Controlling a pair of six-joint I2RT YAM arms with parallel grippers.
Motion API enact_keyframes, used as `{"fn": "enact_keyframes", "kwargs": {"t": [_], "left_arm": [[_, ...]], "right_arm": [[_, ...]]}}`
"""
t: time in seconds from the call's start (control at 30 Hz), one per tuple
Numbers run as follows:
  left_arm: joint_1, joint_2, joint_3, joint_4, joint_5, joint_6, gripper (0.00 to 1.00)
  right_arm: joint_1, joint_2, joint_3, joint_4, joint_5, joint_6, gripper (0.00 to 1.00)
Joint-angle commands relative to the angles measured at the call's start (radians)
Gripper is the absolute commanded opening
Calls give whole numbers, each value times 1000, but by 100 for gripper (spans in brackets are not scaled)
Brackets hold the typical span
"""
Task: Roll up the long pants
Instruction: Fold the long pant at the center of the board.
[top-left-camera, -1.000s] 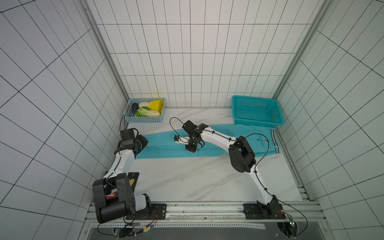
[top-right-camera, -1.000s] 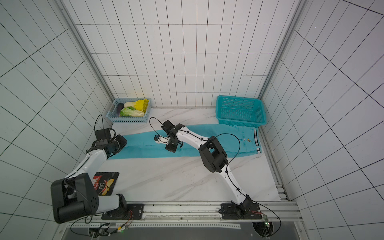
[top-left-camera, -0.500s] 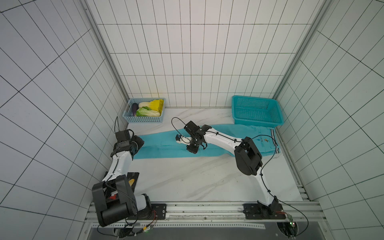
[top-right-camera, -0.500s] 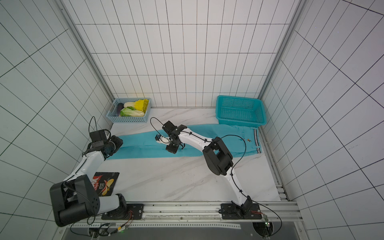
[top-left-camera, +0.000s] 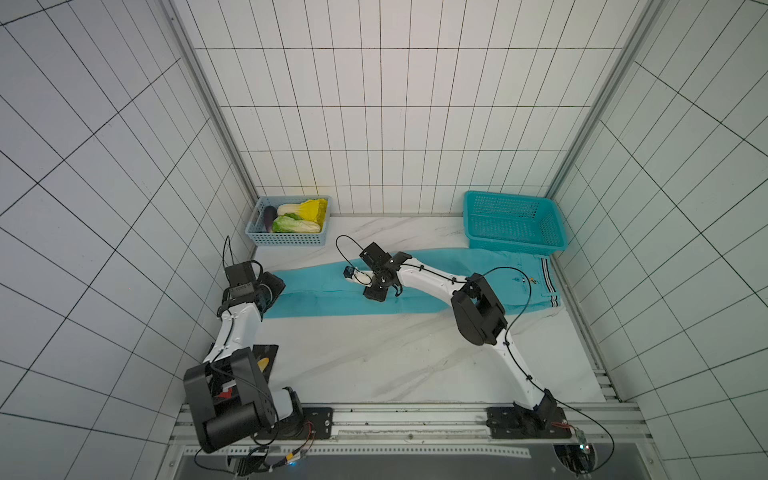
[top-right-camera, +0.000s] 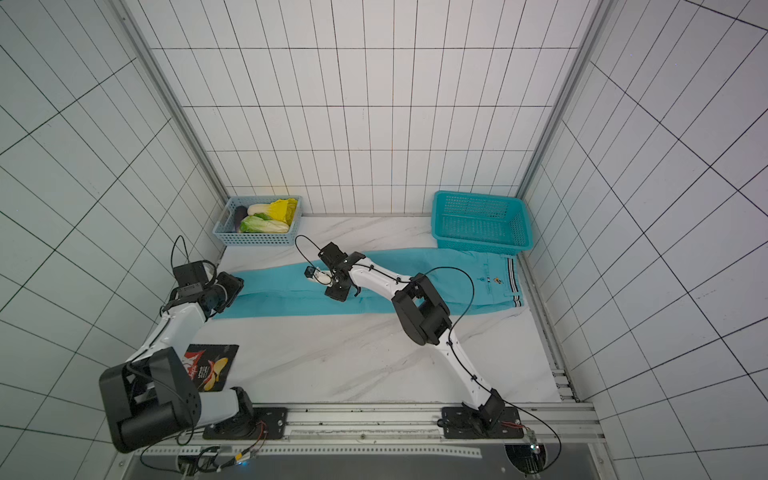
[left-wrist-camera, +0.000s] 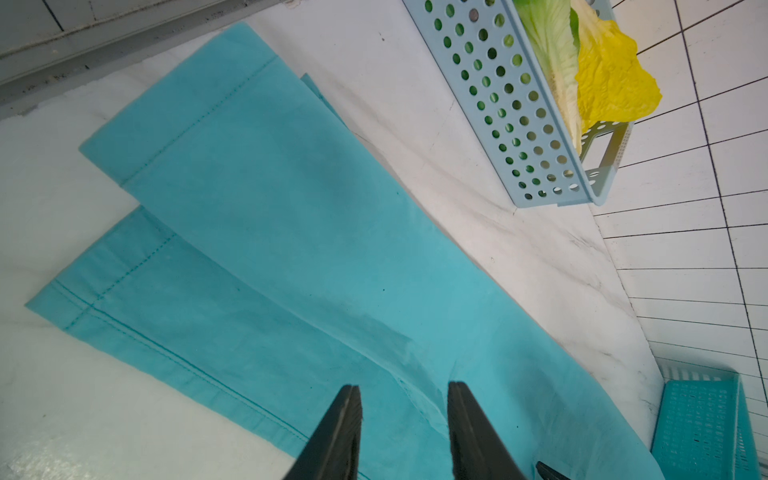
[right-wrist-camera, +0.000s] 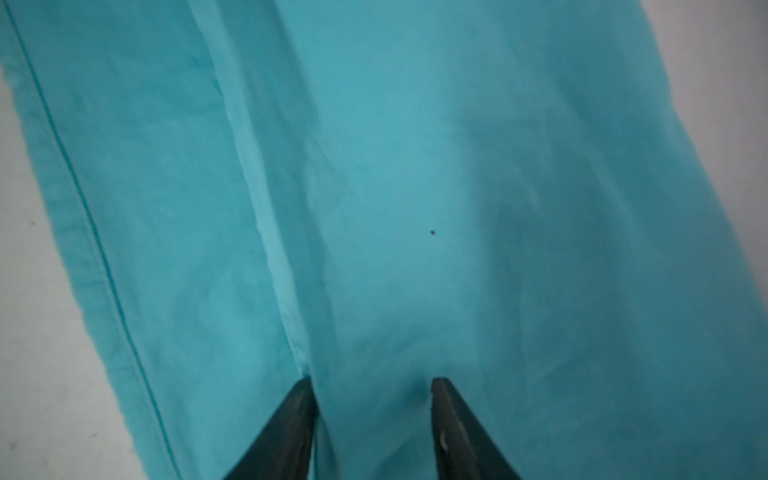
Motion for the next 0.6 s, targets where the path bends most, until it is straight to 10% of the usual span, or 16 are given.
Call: {"fn": "enact_keyframes", "kwargs": {"t": [0.0,0.13,0.57], "left_arm": [[4,-21,-11,14,8,1,42],[5,-25,-10,11,-2,-4,45],[45,-24,13,-16,-40,-4,48]], "right_arm": [[14,25,57,-66,-13,-12,22],[19,7,52,-75,-16,3,0],[72,-148,-33,-161,56,91,0]]}}
